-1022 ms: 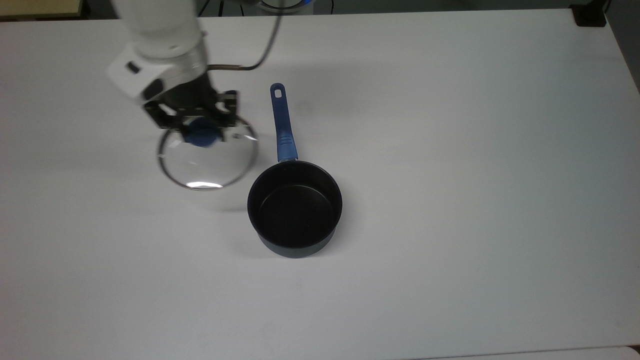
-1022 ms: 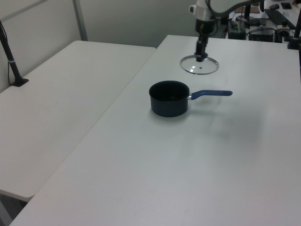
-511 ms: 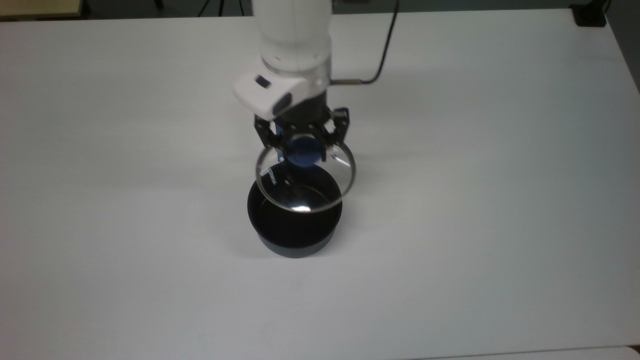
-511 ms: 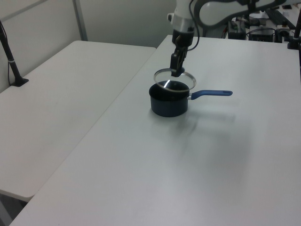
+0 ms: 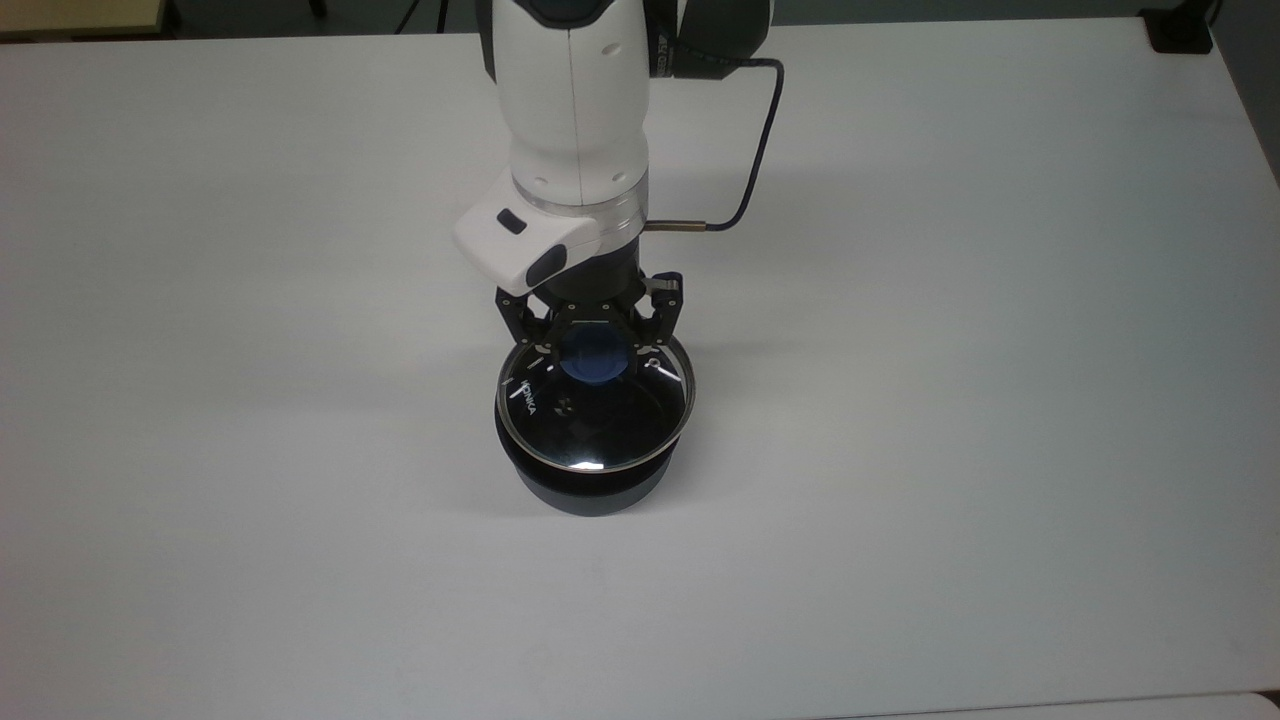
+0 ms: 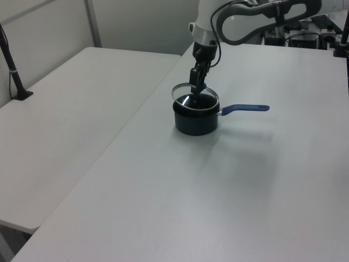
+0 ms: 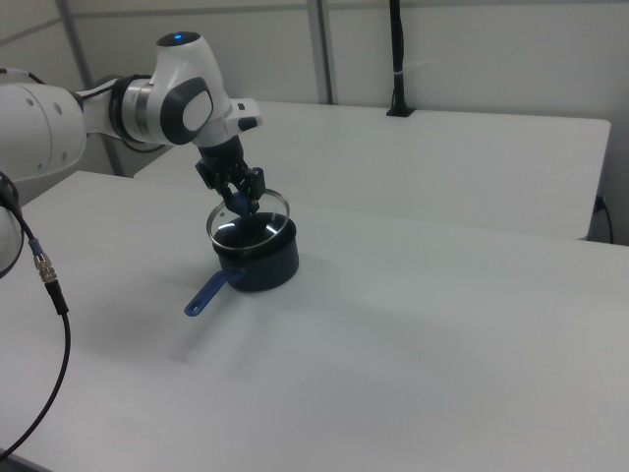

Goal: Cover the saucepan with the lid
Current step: 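Lower the lid onto the saucepan rim and open the gripper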

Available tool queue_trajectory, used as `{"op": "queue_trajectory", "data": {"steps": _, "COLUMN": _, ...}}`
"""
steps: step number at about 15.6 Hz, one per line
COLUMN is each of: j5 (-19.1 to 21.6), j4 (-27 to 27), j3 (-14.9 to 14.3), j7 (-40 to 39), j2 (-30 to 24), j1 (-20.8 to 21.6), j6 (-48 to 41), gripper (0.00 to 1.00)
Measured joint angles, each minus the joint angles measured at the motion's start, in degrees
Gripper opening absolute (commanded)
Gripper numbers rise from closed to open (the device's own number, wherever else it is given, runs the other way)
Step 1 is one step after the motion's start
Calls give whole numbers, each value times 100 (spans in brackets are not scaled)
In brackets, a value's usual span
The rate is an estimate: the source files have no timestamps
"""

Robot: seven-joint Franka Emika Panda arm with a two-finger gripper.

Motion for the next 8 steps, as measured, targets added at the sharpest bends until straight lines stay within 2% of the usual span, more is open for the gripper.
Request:
{"op": "queue_trajectory", "data": {"steps": 5, "j5": 0, "j4": 11, "j3": -3, "j7": 0, "j2": 127, "j1": -42, "j6": 0, "gripper": 56}}
{"op": "queue_trajectory", "data": {"steps": 6, "j5": 0, "j4": 11, "j3": -3, "j7": 0, "j2": 140, "j1": -43, "j6": 0, "gripper": 71}}
{"op": "queue_trajectory", "data": {"steps": 7, "j5": 0, "j4": 11, "j3": -3, "j7": 0, "j2": 153, "j1": -44, "j6": 0, "gripper": 95}}
{"op": "queue_trajectory", "data": {"steps": 8, "j5": 0, "j4": 11, "j3": -3, "j7": 0, "j2": 160, "j1": -44, "j6": 0, "gripper": 100}}
